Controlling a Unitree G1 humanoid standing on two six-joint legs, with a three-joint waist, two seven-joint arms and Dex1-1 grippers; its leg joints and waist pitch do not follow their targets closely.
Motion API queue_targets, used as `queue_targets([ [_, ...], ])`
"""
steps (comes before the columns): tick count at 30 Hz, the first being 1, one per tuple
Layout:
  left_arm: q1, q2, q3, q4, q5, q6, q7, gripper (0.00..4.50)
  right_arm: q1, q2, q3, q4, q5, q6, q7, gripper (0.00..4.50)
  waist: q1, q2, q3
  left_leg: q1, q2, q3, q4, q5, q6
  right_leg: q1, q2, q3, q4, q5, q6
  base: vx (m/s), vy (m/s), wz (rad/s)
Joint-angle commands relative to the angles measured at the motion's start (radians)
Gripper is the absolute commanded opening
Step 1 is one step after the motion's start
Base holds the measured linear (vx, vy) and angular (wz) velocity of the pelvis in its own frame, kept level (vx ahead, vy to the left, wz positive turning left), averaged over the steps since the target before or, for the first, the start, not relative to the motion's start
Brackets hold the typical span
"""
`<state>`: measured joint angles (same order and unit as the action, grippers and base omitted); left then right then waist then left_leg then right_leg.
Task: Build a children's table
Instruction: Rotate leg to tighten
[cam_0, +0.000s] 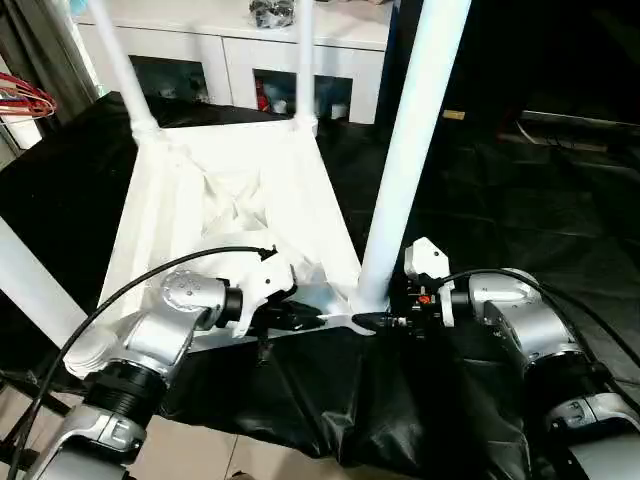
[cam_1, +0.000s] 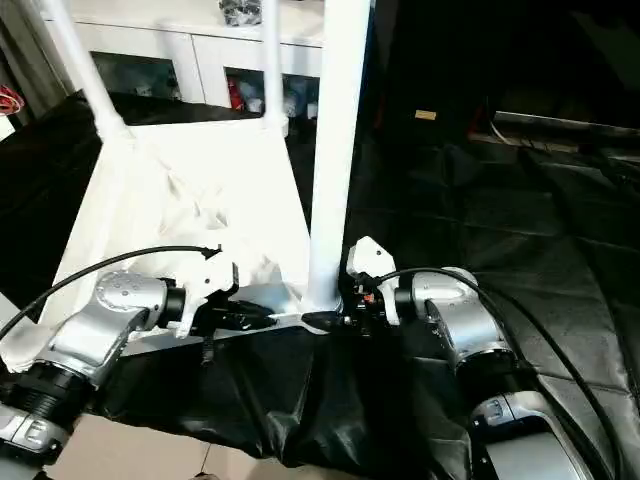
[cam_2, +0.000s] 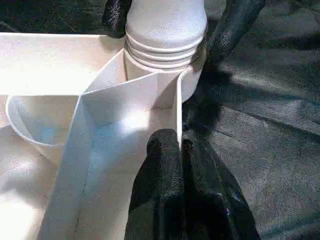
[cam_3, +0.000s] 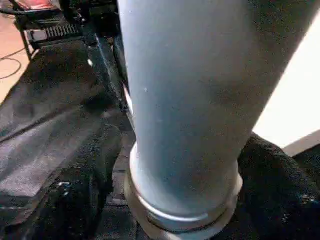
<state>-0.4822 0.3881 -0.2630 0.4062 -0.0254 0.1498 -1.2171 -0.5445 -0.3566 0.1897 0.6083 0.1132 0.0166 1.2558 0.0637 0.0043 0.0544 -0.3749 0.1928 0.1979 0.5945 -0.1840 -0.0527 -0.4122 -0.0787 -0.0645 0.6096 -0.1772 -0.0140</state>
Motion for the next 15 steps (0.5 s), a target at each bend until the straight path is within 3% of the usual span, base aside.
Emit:
queue_targets([
  [1,-0.019,-0.008,-0.005,-0.057,-0.045,-0.017,-0.020,0.00,0.009,0.001,0.018,-0.029,0.012,0.010,0.030,3.37,0.000,-0.003,-0.069,0.016,0.044,-0.016,-0.065,-0.185,0.061,0.053,-0.062,0.045,-0.067,-0.176,-0.253,0.000,0.000,0.00],
  [9,-0.019,-0.034,0.006,-0.051,-0.035,-0.010,0.030,0.00,0.050,0.030,0.018,-0.064,0.018,0.046,-0.014,2.77,0.003,-0.003,-0.068,0.017,0.044,-0.016,-0.066,-0.191,0.056,0.052,-0.063,0.046,-0.068,-0.187,-0.247,0.000,0.000,0.00],
  [15,-0.047,-0.118,0.025,-0.012,0.007,0.007,0.215,0.00,0.057,0.135,-0.020,-0.005,-0.044,0.036,-0.304,2.69,-0.009,-0.007,-0.062,0.019,0.039,-0.021,-0.071,-0.242,0.020,0.048,-0.066,0.047,-0.084,-0.318,-0.206,0.000,0.000,0.00],
])
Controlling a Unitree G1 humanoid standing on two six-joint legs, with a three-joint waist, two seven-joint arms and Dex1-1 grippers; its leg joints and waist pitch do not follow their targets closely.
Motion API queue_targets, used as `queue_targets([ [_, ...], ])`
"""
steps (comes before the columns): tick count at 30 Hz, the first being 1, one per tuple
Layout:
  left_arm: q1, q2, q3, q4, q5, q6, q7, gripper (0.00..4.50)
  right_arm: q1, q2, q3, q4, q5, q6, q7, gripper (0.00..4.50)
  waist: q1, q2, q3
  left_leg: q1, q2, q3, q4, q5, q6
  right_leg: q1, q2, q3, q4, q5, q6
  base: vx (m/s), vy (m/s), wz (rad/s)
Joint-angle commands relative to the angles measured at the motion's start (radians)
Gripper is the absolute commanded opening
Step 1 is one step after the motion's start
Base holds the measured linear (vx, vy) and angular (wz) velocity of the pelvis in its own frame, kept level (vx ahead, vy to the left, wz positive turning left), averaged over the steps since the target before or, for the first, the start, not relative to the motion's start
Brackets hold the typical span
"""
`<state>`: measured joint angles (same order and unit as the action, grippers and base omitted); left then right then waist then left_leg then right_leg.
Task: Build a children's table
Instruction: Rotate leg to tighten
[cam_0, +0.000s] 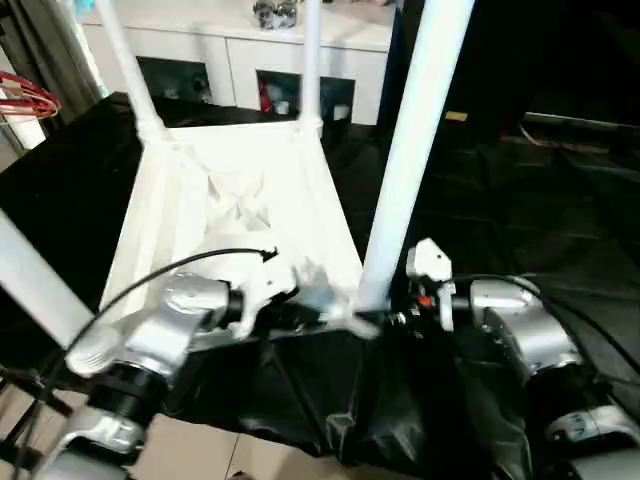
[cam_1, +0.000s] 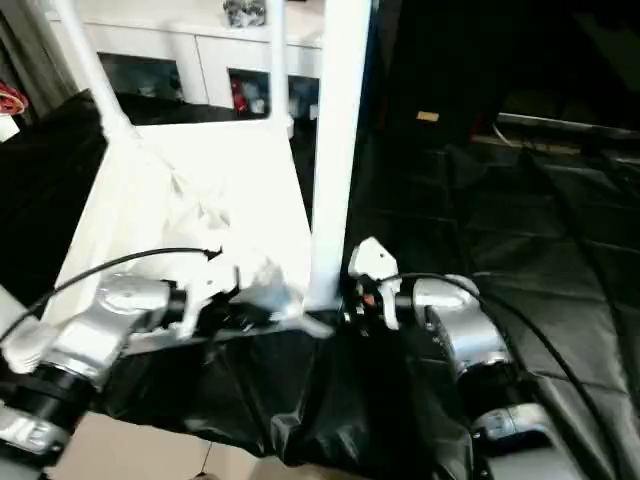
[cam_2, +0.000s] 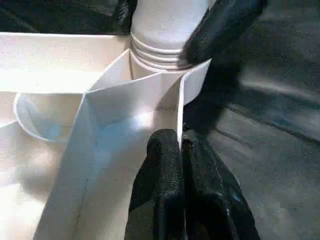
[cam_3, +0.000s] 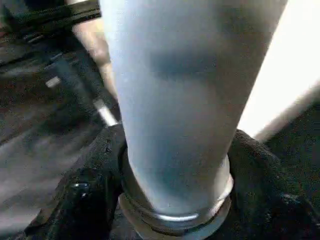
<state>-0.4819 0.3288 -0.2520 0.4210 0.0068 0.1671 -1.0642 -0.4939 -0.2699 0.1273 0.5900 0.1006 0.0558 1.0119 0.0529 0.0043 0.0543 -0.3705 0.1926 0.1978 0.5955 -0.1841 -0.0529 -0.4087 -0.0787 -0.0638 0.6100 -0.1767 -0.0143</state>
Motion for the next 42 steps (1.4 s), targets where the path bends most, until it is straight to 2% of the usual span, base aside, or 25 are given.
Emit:
queue_targets([
  [1,-0.059,-0.090,0.011,-0.012,-0.007,0.002,0.122,0.00,0.003,0.093,0.029,0.047,-0.059,-0.010,-0.186,2.69,-0.007,-0.013,-0.059,0.011,0.038,-0.023,-0.074,-0.250,0.011,0.046,-0.067,0.044,-0.089,-0.368,-0.183,0.000,0.000,0.00],
  [2,-0.059,-0.091,0.011,-0.011,-0.006,0.002,0.123,0.00,0.003,0.094,0.028,0.048,-0.060,-0.010,-0.188,2.69,-0.009,-0.011,-0.058,0.012,0.038,-0.023,-0.074,-0.256,0.006,0.043,-0.067,0.045,-0.090,-0.385,-0.176,0.000,0.000,0.00],
  [3,-0.072,-0.124,0.010,0.005,0.010,0.015,0.183,0.00,0.000,0.138,0.015,0.071,-0.071,-0.005,-0.284,2.69,-0.014,-0.015,-0.060,0.016,0.037,-0.024,-0.074,-0.269,0.003,0.041,-0.067,0.044,-0.095,-0.410,-0.166,0.000,0.000,0.00],
  [4,-0.072,-0.124,0.010,0.005,0.010,0.015,0.183,0.00,0.000,0.138,0.015,0.071,-0.071,-0.005,-0.284,2.68,-0.017,-0.013,-0.059,0.017,0.037,-0.023,-0.073,-0.269,0.003,0.039,-0.067,0.046,-0.095,-0.411,-0.165,0.000,0.000,0.00],
  [7,-0.096,-0.192,0.007,0.036,0.037,0.034,0.287,0.00,-0.023,0.230,0.004,0.116,-0.093,0.014,-0.468,2.68,-0.022,-0.009,-0.058,0.018,0.036,-0.025,-0.074,-0.283,0.005,0.036,-0.065,0.045,-0.099,-0.428,-0.156,0.000,0.000,0.00],
  [10,-0.105,-0.219,0.000,0.049,0.051,0.035,0.320,0.00,-0.055,0.280,0.006,0.164,-0.098,0.008,-0.513,2.68,-0.028,-0.010,-0.060,0.013,0.035,-0.027,-0.076,-0.279,0.004,0.039,-0.065,0.043,-0.097,-0.416,-0.156,0.000,0.000,0.00],
  [11,-0.107,-0.226,-0.007,0.054,0.063,0.027,0.332,0.00,-0.064,0.295,0.013,0.175,-0.109,-0.007,-0.521,2.68,-0.026,-0.008,-0.060,0.017,0.035,-0.025,-0.074,-0.283,0.007,0.036,-0.066,0.045,-0.099,-0.409,-0.157,0.000,0.000,0.00],
  [12,-0.108,-0.227,-0.013,0.058,0.070,0.016,0.332,0.00,-0.071,0.301,0.018,0.178,-0.120,-0.024,-0.531,2.68,-0.027,-0.013,-0.060,0.013,0.036,-0.025,-0.075,-0.281,0.012,0.038,-0.065,0.045,-0.098,-0.392,-0.160,0.000,0.000,0.00],
  [14,-0.112,-0.223,-0.016,0.061,0.068,0.010,0.320,0.00,-0.085,0.312,0.002,0.174,-0.096,-0.040,-0.513,3.23,-0.024,-0.010,-0.062,0.012,0.036,-0.024,-0.074,-0.263,0.018,0.040,-0.066,0.046,-0.093,-0.354,-0.168,0.000,0.000,0.00],
  [16,-0.113,-0.218,-0.013,0.058,0.065,0.011,0.310,0.00,-0.089,0.311,-0.010,0.171,-0.076,-0.034,-0.497,3.40,-0.023,-0.010,-0.062,0.012,0.036,-0.022,-0.074,-0.254,0.026,0.041,-0.064,0.047,-0.089,-0.322,-0.181,0.000,0.000,0.00],
  [21,-0.095,-0.177,-0.007,0.030,0.044,-0.013,0.240,0.00,-0.093,0.261,-0.014,0.165,-0.063,-0.033,-0.415,3.81,-0.022,-0.009,-0.063,0.010,0.036,-0.022,-0.074,-0.257,0.033,0.045,-0.065,0.046,-0.087,-0.311,-0.191,0.000,0.000,0.00],
  [25,-0.061,-0.116,-0.005,-0.015,0.002,-0.023,0.120,0.00,-0.086,0.156,0.013,0.144,-0.060,-0.047,-0.254,3.81,-0.019,-0.007,-0.064,0.011,0.039,-0.021,-0.071,-0.242,0.046,0.045,-0.066,0.047,-0.085,-0.285,-0.205,0.000,0.000,0.00],
  [27,-0.057,-0.106,-0.004,-0.021,-0.005,-0.025,0.100,0.00,-0.086,0.138,0.015,0.144,-0.063,-0.050,-0.235,3.81,-0.015,-0.006,-0.065,0.011,0.040,-0.020,-0.070,-0.227,0.050,0.045,-0.066,0.047,-0.082,-0.257,-0.216,0.000,0.000,0.00],
  [28,-0.050,-0.077,-0.002,-0.026,-0.015,-0.040,0.054,0.00,-0.081,0.098,0.021,0.132,-0.061,-0.069,-0.160,3.81,-0.014,-0.004,-0.065,0.015,0.041,-0.018,-0.070,-0.229,0.052,0.042,-0.065,0.048,-0.082,-0.243,-0.224,0.000,0.000,0.00],
  [29,-0.048,-0.065,-0.001,-0.027,-0.019,-0.046,0.033,0.00,-0.077,0.082,0.023,0.123,-0.057,-0.079,-0.127,3.81,-0.011,-0.006,-0.065,0.016,0.041,-0.018,-0.070,-0.225,0.052,0.045,-0.064,0.047,-0.080,-0.235,-0.226,0.000,0.000,0.00],
  [36,-0.035,0.007,-0.003,-0.047,-0.055,-0.050,-0.094,0.00,-0.050,-0.007,0.036,0.029,0.016,-0.029,0.121,3.81,0.006,-0.007,-0.068,0.010,0.045,-0.015,-0.067,-0.177,0.075,0.052,-0.063,0.046,-0.065,-0.156,-0.252,0.000,0.000,0.00],
  [38,-0.035,0.022,0.002,-0.046,-0.060,-0.054,-0.115,0.00,-0.039,-0.037,0.053,-0.002,0.031,-0.009,0.191,3.81,0.009,-0.007,-0.067,0.012,0.045,-0.014,-0.066,-0.182,0.075,0.051,-0.063,0.045,-0.068,-0.172,-0.250,0.000,0.000,0.00],
  [42,-0.042,0.036,0.008,-0.035,-0.072,-0.059,-0.143,0.00,-0.026,-0.064,0.065,-0.038,0.049,0.018,0.266,3.47,0.016,-0.008,-0.066,0.013,0.046,-0.015,-0.067,-0.188,0.065,0.048,-0.063,0.046,-0.069,-0.196,-0.243,0.000,0.000,0.00],
])
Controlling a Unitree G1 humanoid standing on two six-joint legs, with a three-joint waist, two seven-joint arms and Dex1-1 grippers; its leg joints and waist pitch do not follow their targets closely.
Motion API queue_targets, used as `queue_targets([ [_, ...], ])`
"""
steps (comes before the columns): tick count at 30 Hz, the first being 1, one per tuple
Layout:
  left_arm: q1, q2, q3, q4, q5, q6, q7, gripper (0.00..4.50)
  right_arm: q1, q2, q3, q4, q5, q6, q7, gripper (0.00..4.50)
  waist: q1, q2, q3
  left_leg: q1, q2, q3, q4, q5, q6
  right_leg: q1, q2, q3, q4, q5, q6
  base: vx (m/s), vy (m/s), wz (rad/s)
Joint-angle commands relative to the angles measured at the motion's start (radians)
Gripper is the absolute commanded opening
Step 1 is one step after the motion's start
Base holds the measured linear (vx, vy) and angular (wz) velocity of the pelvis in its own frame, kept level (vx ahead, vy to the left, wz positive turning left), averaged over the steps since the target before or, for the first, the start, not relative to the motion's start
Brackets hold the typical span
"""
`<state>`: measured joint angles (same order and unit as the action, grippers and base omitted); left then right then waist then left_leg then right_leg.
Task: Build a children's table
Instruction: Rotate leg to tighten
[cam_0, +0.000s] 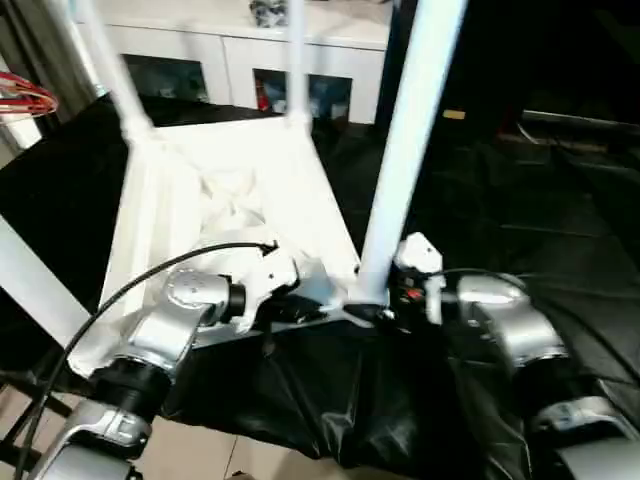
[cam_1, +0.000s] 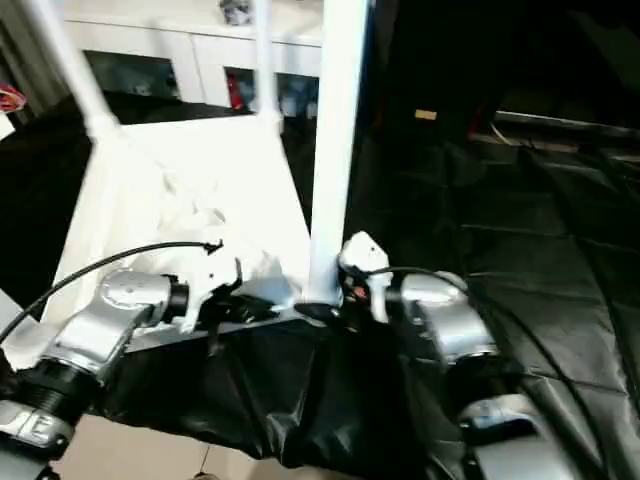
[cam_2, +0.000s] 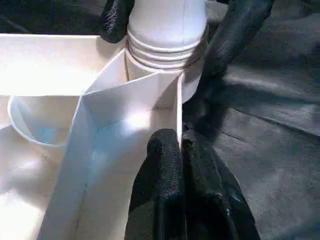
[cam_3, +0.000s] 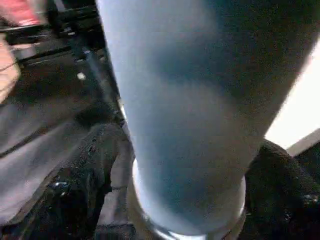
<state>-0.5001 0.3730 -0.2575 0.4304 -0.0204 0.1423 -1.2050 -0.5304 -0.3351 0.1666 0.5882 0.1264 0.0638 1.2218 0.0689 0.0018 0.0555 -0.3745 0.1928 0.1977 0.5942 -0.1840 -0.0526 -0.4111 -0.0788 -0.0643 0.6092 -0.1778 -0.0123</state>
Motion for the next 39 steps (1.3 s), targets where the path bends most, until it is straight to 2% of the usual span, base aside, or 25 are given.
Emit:
queue_targets([
  [1,-0.025,-0.006,0.014,-0.043,-0.047,-0.034,-0.009,0.00,0.015,-0.003,0.030,-0.046,0.025,0.019,0.072,3.45,-0.001,-0.005,-0.067,0.017,0.046,-0.014,-0.066,-0.188,0.064,0.050,-0.064,0.047,-0.068,-0.197,-0.246,0.000,0.000,0.00],
  [4,-0.029,-0.003,0.015,-0.037,-0.048,-0.037,-0.009,0.00,0.024,-0.005,0.039,-0.058,0.021,0.026,0.072,3.09,0.005,-0.008,-0.068,0.016,0.045,-0.015,-0.066,-0.180,0.059,0.050,-0.064,0.047,-0.067,-0.192,-0.244,0.000,0.000,0.00],
  [6,-0.032,-0.004,0.017,-0.033,-0.046,-0.039,-0.007,0.00,0.030,-0.003,0.042,-0.066,0.024,0.034,0.068,3.03,0.006,-0.006,-0.068,0.017,0.044,-0.015,-0.065,-0.182,0.055,0.050,-0.065,0.047,-0.069,-0.202,-0.242,0.000,0.000,0.00],
  [7,-0.033,-0.006,0.018,-0.031,-0.044,-0.040,-0.005,0.00,0.036,0.001,0.044,-0.069,0.023,0.035,0.061,2.81,0.007,-0.006,-0.068,0.017,0.045,-0.015,-0.066,-0.181,0.054,0.050,-0.065,0.047,-0.069,-0.201,-0.240,0.000,0.000,0.00],
  [14,-0.040,-0.026,0.027,-0.012,-0.018,-0.053,0.067,0.00,0.079,0.044,0.025,-0.089,-0.001,0.029,-0.053,2.66,0.009,-0.005,-0.068,0.018,0.044,-0.016,-0.067,-0.184,0.046,0.049,-0.065,0.047,-0.070,-0.206,-0.229,0.000,0.000,0.00],
  [17,-0.051,-0.069,0.042,0.005,0.003,-0.039,0.174,0.00,0.077,0.121,-0.011,-0.018,-0.054,0.011,-0.284,2.66,0.001,-0.005,-0.065,0.020,0.041,-0.018,-0.071,-0.220,0.021,0.046,-0.067,0.047,-0.079,-0.274,-0.213,0.000,0.000,0.00],
  [18,-0.051,-0.072,0.043,0.006,0.003,-0.038,0.179,0.00,0.076,0.125,-0.012,-0.014,-0.056,0.010,-0.297,2.65,-0.005,-0.005,-0.062,0.020,0.041,-0.020,-0.074,-0.237,0.006,0.044,-0.067,0.047,-0.082,-0.308,-0.203,0.000,0.000,0.00],
  [19,-0.055,-0.091,0.044,0.011,0.008,-0.033,0.209,0.00,0.067,0.152,-0.027,0.015,-0.072,0.011,-0.383,2.65,-0.012,-0.006,-0.063,0.018,0.039,-0.024,-0.075,-0.253,0.000,0.049,-0.069,0.045,-0.085,-0.339,-0.190,0.000,0.000,0.00],
  [22,-0.060,-0.118,0.042,0.017,0.024,-0.022,0.258,0.00,0.054,0.193,-0.049,0.047,-0.078,0.019,-0.485,2.65,-0.028,-0.006,-0.061,0.022,0.038,-0.024,-0.075,-0.275,-0.005,0.042,-0.066,0.047,-0.090,-0.369,-0.180,0.000,0.000,0.00],
  [24,-0.069,-0.154,0.036,0.027,0.042,-0.009,0.316,0.00,0.032,0.240,-0.061,0.085,-0.091,0.018,-0.593,2.65,-0.034,-0.005,-0.061,0.018,0.037,-0.024,-0.075,-0.265,-0.004,0.042,-0.065,0.048,-0.088,-0.358,-0.181,0.000,0.000,0.00],
  [26,-0.078,-0.213,0.023,0.039,0.060,0.010,0.396,0.00,0.001,0.297,-0.061,0.129,-0.119,0.009,-0.713,2.65,-0.036,-0.003,-0.062,0.021,0.037,-0.024,-0.074,-0.259,-0.004,0.042,-0.065,0.048,-0.089,-0.346,-0.184,0.000,0.000,0.00],
  [32,-0.085,-0.277,0.004,0.045,0.077,0.019,0.455,0.00,-0.052,0.364,-0.053,0.175,-0.118,-0.040,-0.748,2.65,-0.036,-0.004,-0.067,0.014,0.037,-0.021,-0.071,-0.223,0.023,0.049,-0.065,0.048,-0.082,-0.270,-0.199,0.000,0.000,0.00],
  [33,-0.084,-0.280,0.002,0.043,0.075,0.020,0.452,0.00,-0.056,0.367,-0.055,0.177,-0.112,-0.039,-0.739,3.00,-0.036,-0.005,-0.068,0.014,0.036,-0.020,-0.070,-0.212,0.030,0.049,-0.064,0.048,-0.079,-0.247,-0.204,0.000,0.000,0.00],
  [35,-0.080,-0.275,-0.001,0.032,0.068,0.018,0.435,0.00,-0.064,0.363,-0.063,0.175,-0.092,-0.028,-0.703,3.37,-0.035,-0.005,-0.068,0.015,0.036,-0.019,-0.069,-0.207,0.038,0.049,-0.064,0.048,-0.079,-0.232,-0.212,0.000,0.000,0.00],
  [39,-0.059,-0.240,-0.001,0.003,0.054,-0.001,0.370,0.00,-0.075,0.317,-0.063,0.185,-0.097,-0.040,-0.667,3.57,-0.035,-0.003,-0.066,0.016,0.037,-0.019,-0.070,-0.217,0.039,0.050,-0.065,0.048,-0.080,-0.248,-0.213,0.000,0.000,0.00],
])
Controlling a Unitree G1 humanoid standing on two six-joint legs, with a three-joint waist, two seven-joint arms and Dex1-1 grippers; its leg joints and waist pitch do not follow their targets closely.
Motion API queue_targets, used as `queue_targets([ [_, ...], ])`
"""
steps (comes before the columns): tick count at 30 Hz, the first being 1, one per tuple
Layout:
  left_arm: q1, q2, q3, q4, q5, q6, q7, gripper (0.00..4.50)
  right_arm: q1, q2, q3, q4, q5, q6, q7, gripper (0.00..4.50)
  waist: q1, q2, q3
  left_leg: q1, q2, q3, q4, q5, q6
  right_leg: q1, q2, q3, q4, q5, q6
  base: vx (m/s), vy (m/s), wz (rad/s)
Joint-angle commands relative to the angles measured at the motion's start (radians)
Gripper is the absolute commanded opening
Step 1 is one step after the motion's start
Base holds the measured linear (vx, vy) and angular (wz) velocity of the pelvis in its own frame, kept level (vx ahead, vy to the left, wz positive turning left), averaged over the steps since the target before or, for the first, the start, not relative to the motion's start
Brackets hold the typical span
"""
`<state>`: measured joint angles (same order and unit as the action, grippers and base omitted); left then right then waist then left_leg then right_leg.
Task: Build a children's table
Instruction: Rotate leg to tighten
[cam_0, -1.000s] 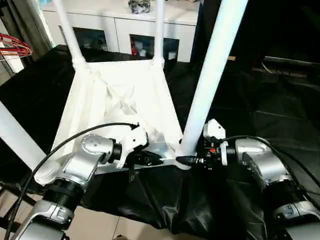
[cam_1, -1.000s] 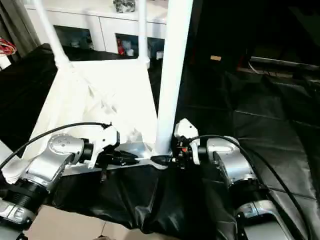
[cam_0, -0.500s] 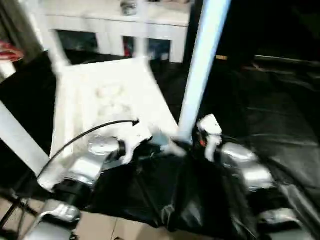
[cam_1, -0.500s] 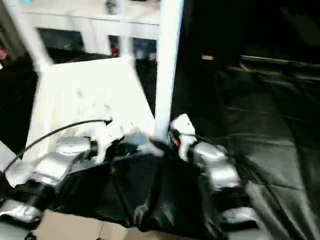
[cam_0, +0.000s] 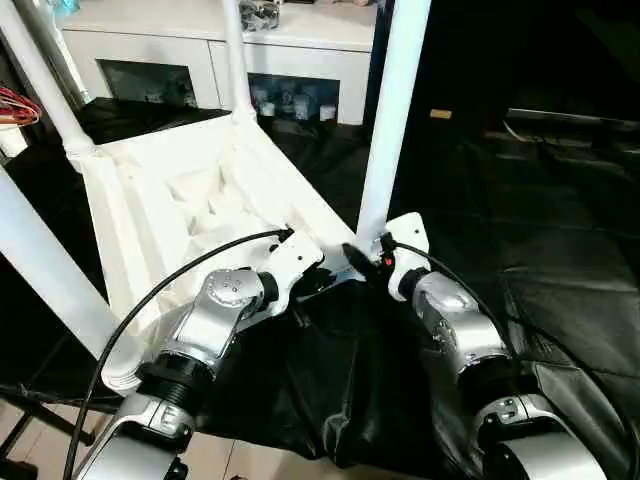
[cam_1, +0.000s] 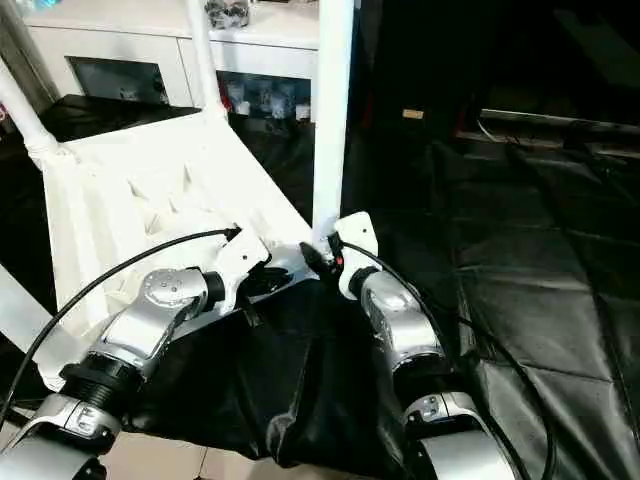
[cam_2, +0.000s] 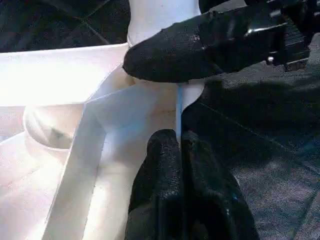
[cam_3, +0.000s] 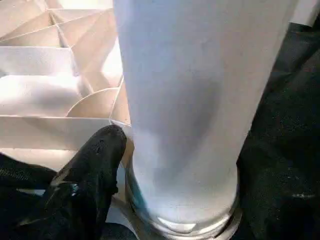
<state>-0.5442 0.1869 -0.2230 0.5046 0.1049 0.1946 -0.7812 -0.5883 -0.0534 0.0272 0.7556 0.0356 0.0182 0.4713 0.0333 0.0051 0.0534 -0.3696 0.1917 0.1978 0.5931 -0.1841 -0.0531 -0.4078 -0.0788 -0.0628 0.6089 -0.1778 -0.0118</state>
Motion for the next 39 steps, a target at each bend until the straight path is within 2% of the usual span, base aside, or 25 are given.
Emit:
queue_targets([
  [1,-0.009,-0.044,-0.035,-0.079,-0.076,-0.057,-0.073,0.00,-0.018,0.019,0.079,0.018,-0.007,0.003,0.101,3.80,0.001,-0.007,-0.065,0.011,0.039,-0.019,-0.069,-0.219,0.040,0.047,-0.065,0.046,-0.080,-0.250,-0.213,0.000,0.000,0.00],
  [5,0.013,0.004,-0.032,-0.107,-0.101,-0.075,-0.148,0.00,-0.012,-0.057,0.097,0.003,-0.006,-0.005,0.223,3.80,0.004,-0.006,-0.066,0.010,0.040,-0.017,-0.065,-0.204,0.055,0.048,-0.065,0.047,-0.075,-0.206,-0.232,0.000,0.000,0.00],
  [6,0.020,0.028,-0.033,-0.116,-0.111,-0.078,-0.188,0.00,-0.001,-0.089,0.105,-0.026,0.010,-0.006,0.299,3.80,0.006,-0.006,-0.066,0.012,0.040,-0.016,-0.065,-0.202,0.060,0.046,-0.064,0.048,-0.075,-0.197,-0.237,0.000,0.000,0.00],
  [7,0.025,0.048,-0.035,-0.123,-0.119,-0.078,-0.219,0.00,0.011,-0.114,0.111,-0.053,0.026,-0.005,0.365,3.80,0.009,-0.008,-0.066,0.008,0.038,-0.017,-0.064,-0.199,0.065,0.052,-0.063,0.046,-0.072,-0.194,-0.235,0.000,0.000,0.00],
  [8,0.026,0.052,-0.035,-0.124,-0.120,-0.078,-0.225,0.00,0.013,-0.118,0.111,-0.058,0.029,-0.005,0.378,3.80,0.010,-0.006,-0.066,0.008,0.040,-0.017,-0.064,-0.197,0.068,0.051,-0.064,0.047,-0.072,-0.191,-0.235,0.000,0.000,0.00],
  [11,0.033,0.084,-0.033,-0.130,-0.127,-0.078,-0.280,0.00,0.039,-0.166,0.125,-0.121,0.055,0.008,0.504,3.80,0.012,-0.006,-0.064,0.011,0.043,-0.017,-0.066,-0.198,0.070,0.049,-0.063,0.046,-0.072,-0.190,-0.240,0.000,0.000,0.00],
  [16,0.042,0.139,-0.033,-0.134,-0.141,-0.074,-0.366,0.00,0.074,-0.253,0.158,-0.202,0.103,0.034,0.693,3.80,0.026,-0.007,-0.065,0.011,0.045,-0.015,-0.064,-0.198,0.070,0.050,-0.063,0.045,-0.071,-0.207,-0.235,0.000,0.000,0.00],
  [20,0.041,0.176,-0.035,-0.133,-0.159,-0.068,-0.421,0.00,0.087,-0.299,0.172,-0.241,0.122,0.060,0.788,3.80,0.030,-0.006,-0.065,0.011,0.046,-0.016,-0.065,-0.190,0.069,0.049,-0.062,0.045,-0.068,-0.197,-0.242,0.000,0.000,0.00],
  [22,0.036,0.189,-0.034,-0.131,-0.166,-0.069,-0.451,0.00,0.094,-0.317,0.185,-0.271,0.122,0.083,0.828,3.53,0.031,-0.006,-0.065,0.011,0.045,-0.016,-0.065,-0.195,0.064,0.049,-0.062,0.044,-0.070,-0.207,-0.244,0.000,0.000,0.00],
  [25,0.035,0.193,-0.035,-0.130,-0.167,-0.065,-0.461,0.00,0.098,-0.324,0.197,-0.277,0.110,0.077,0.834,3.42,0.032,-0.007,-0.066,0.012,0.045,-0.016,-0.064,-0.192,0.059,0.048,-0.064,0.045,-0.069,-0.212,-0.242,0.000,0.000,0.00],
  [26,0.034,0.195,-0.036,-0.131,-0.168,-0.065,-0.467,0.00,0.102,-0.326,0.205,-0.279,0.104,0.070,0.832,3.17,0.033,-0.006,-0.066,0.012,0.045,-0.016,-0.064,-0.192,0.057,0.048,-0.064,0.045,-0.069,-0.210,-0.243,0.000,0.000,0.00],
  [30,0.031,0.194,-0.037,-0.130,-0.171,-0.068,-0.469,0.00,0.112,-0.313,0.213,-0.288,0.096,0.061,0.814,2.99,0.032,-0.008,-0.066,0.011,0.044,-0.016,-0.064,-0.185,0.057,0.048,-0.063,0.045,-0.068,-0.200,-0.242,0.000,0.000,0.00],
  [31,0.031,0.192,-0.036,-0.131,-0.171,-0.069,-0.465,0.00,0.113,-0.309,0.212,-0.289,0.097,0.060,0.808,2.76,0.032,-0.007,-0.066,0.011,0.044,-0.016,-0.064,-0.185,0.057,0.048,-0.063,0.045,-0.069,-0.201,-0.242,0.000,0.000,0.00],
  [39,0.032,0.149,-0.022,-0.119,-0.150,-0.086,-0.362,0.00,0.128,-0.251,0.170,-0.255,0.108,0.068,0.680,2.59,0.025,-0.009,-0.064,0.012,0.043,-0.019,-0.066,-0.211,0.041,0.046,-0.065,0.046,-0.075,-0.248,-0.228,0.000,0.000,0.00],
])
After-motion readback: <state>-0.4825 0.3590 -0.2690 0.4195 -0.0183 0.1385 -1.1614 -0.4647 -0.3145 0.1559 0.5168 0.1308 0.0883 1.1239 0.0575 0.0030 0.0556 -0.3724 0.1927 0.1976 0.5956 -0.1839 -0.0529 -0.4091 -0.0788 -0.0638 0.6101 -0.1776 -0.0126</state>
